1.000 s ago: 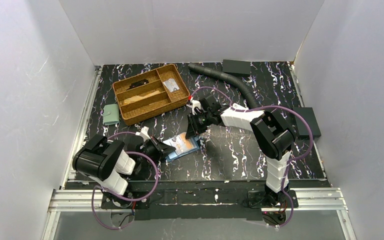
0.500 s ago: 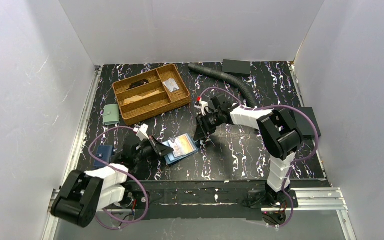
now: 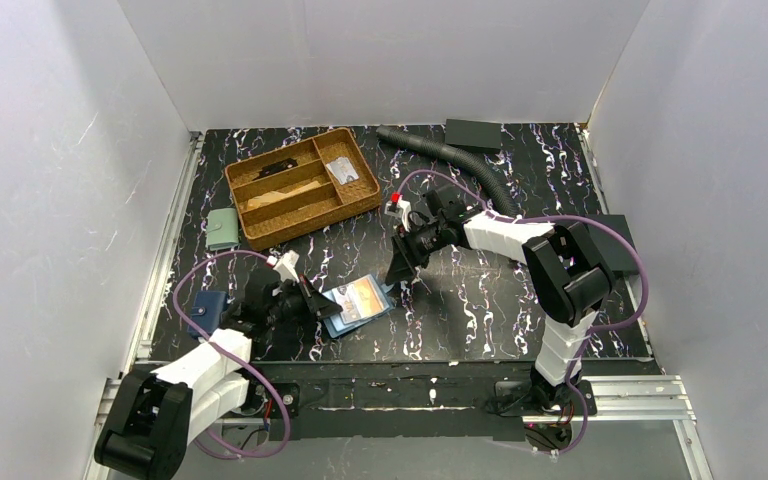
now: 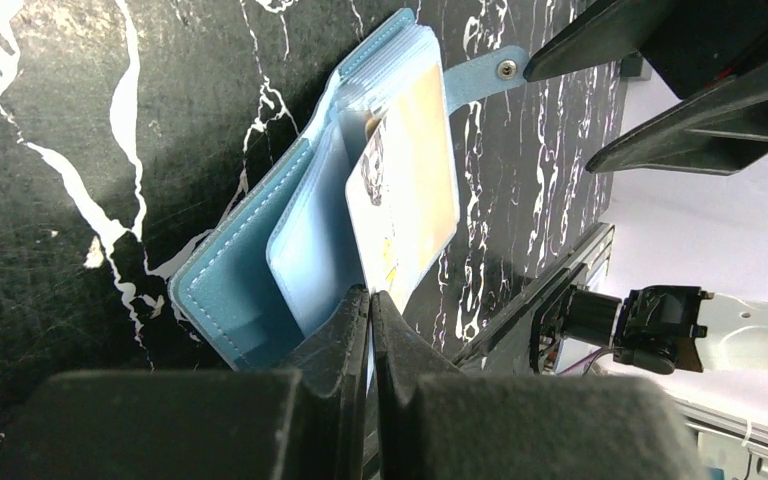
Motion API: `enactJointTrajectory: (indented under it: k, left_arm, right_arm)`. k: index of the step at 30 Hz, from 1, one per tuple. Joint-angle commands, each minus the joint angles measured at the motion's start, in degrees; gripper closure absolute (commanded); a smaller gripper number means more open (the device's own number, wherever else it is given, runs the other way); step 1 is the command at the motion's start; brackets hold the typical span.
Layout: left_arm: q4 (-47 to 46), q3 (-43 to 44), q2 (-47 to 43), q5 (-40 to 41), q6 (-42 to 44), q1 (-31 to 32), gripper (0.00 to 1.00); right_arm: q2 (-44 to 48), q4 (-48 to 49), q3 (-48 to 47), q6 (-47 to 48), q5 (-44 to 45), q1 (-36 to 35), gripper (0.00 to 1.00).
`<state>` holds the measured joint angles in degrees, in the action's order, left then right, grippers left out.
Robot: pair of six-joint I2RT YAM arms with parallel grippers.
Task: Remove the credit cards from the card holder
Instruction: Remove the credit card from the card holder.
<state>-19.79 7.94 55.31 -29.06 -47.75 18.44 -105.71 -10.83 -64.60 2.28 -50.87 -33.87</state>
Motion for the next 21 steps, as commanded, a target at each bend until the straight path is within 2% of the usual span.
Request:
enactJointTrajectory:
  k: [1, 11, 21]
  left_arm:
    - [5.4, 2.3, -0.9, -0.5, 2.8, -0.3, 1.00]
    - [9.0, 4.5, -0.8, -2.0, 5.4, -0.3, 1.00]
    - [8.8, 7.9, 4.4, -4.2, 7.0, 0.8, 1.00]
  right_arm:
    - [1.4, -1.7, -0.3, 3.5, -2.9, 0.2, 0.35]
    - [2.1, -5.6, -1.0, 9.9, -5.3, 0.2, 0.33]
    - [3.9, -10.7, -2.6, 17.4, -5.0, 0.7, 0.32]
